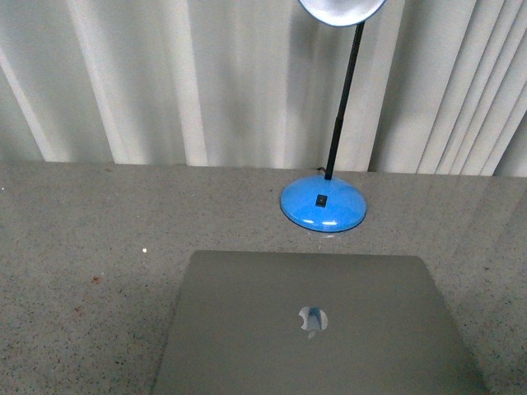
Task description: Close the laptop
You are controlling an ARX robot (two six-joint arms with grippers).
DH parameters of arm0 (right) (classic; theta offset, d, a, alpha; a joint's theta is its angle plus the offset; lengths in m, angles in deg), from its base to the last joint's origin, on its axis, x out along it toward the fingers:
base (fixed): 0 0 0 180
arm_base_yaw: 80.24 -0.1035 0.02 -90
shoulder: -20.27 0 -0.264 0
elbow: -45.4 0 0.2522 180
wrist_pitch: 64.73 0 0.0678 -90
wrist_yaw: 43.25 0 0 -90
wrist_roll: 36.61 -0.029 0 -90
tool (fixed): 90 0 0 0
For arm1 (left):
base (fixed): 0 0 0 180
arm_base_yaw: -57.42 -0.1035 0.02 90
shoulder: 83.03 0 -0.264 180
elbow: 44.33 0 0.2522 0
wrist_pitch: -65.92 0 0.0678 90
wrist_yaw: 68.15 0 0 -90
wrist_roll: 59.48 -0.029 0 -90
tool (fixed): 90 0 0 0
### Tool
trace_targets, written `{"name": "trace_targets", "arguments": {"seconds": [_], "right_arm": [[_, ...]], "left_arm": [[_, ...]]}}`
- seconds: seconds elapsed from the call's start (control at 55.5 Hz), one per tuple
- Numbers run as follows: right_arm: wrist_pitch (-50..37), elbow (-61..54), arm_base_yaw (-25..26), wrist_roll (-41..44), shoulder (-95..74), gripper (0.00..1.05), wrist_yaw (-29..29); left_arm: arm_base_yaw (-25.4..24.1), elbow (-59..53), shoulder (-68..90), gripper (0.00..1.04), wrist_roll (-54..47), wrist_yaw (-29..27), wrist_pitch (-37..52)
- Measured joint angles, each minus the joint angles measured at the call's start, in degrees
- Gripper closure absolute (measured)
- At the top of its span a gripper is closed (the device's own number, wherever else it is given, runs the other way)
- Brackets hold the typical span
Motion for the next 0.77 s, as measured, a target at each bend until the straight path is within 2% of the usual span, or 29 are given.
{"name": "trace_targets", "arguments": {"seconds": [0.108,0.252,0.324,0.775], "right_arm": [[0.0,0.0,0.0,0.0,0.0,0.41,0.0],[0.02,0.0,0.0,0.0,0.0,0.18,0.0],[0.02,0.0,0.0,0.0,0.0,0.06,0.0],[0.02,0.0,0.0,0.0,0.0,0.07,0.0]], "left_arm": [[0.0,0.0,0.0,0.31,0.0,0.0,0.0],[0.0,0.0,0.0,0.06,-0.02,0.0,0.0],[0.0,0.0,0.0,0.08,-0.11,0.0,0.0],[0.0,0.0,0.0,0.07,-0.15,0.0,0.0]]}}
